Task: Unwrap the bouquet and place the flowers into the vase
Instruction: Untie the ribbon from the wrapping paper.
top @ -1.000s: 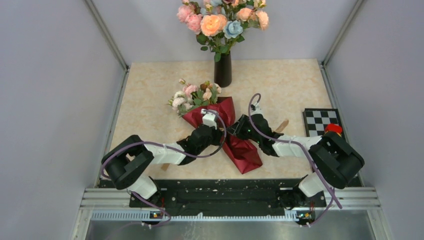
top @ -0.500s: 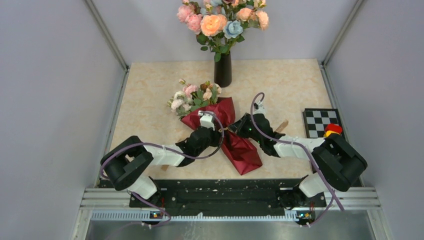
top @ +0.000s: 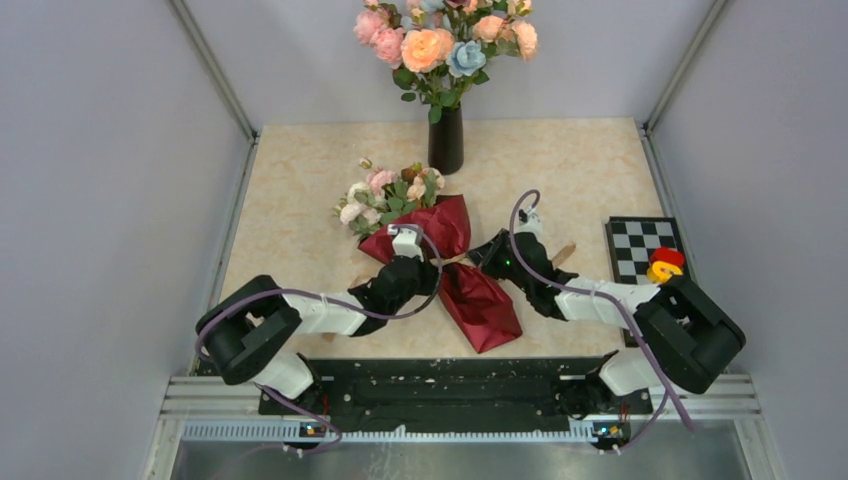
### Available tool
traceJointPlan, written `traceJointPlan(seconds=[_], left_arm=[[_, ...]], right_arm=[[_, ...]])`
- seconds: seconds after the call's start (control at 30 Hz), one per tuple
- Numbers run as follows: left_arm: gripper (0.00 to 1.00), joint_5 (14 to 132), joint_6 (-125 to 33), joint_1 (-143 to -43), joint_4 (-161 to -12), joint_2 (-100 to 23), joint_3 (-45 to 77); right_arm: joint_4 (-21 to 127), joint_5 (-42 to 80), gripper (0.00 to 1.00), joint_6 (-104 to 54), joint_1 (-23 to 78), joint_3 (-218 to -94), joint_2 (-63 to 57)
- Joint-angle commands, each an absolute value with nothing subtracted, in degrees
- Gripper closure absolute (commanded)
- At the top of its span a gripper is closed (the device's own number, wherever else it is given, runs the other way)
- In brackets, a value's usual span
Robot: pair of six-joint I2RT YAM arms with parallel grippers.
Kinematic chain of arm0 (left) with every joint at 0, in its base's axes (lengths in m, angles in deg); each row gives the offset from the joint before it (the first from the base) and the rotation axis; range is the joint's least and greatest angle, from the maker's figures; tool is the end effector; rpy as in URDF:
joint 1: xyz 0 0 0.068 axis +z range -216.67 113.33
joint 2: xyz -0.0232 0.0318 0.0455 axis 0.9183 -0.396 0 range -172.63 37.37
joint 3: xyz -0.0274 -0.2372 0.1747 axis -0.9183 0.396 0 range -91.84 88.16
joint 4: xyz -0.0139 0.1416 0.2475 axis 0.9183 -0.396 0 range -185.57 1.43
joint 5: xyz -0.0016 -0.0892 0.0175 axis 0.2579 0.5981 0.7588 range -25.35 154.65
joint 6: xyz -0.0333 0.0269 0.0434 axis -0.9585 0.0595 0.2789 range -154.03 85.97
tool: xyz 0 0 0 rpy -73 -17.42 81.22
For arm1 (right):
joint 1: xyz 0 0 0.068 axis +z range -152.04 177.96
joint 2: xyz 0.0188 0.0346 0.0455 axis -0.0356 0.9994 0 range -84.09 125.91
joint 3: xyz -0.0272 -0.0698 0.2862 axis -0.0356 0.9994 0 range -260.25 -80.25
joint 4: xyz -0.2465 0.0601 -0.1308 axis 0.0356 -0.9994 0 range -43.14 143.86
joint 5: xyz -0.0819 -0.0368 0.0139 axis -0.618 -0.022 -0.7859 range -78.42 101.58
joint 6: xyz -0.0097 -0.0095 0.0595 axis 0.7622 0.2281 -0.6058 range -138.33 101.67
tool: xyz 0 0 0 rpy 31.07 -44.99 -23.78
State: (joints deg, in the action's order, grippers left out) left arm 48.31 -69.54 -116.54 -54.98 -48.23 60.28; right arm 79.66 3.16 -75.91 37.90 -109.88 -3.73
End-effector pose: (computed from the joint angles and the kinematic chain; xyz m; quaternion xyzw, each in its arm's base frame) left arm 0.2037 -0.2215 0.1556 0.0272 0.8339 -0.2772 0.4764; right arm 0.2322 0.1859 0.1756 0.1680 0.8248 0.3625 0.4002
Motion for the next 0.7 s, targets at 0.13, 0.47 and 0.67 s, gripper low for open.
traceJointPlan(seconds=[0.13, 0.47, 0.67], left_arm=[[1.00, 45.7, -73.6, -116.5, -57.7, -47.0, 61.5], [1.00, 47.7, -72.4, -116.5, -57.7, -45.9, 61.5], [1.00, 48.5, -70.4, -116.4, -58.8, -44.5, 61.0]], right_arm=[[80.0, -2.0, 1.00, -74.0, 36.8, -107.6, -7.1], [78.7, 0.7, 0.92, -64.9, 35.8, -107.7, -10.8], [69.9, 3.0, 0.66, -51.5, 35.3, -112.3, -14.9]])
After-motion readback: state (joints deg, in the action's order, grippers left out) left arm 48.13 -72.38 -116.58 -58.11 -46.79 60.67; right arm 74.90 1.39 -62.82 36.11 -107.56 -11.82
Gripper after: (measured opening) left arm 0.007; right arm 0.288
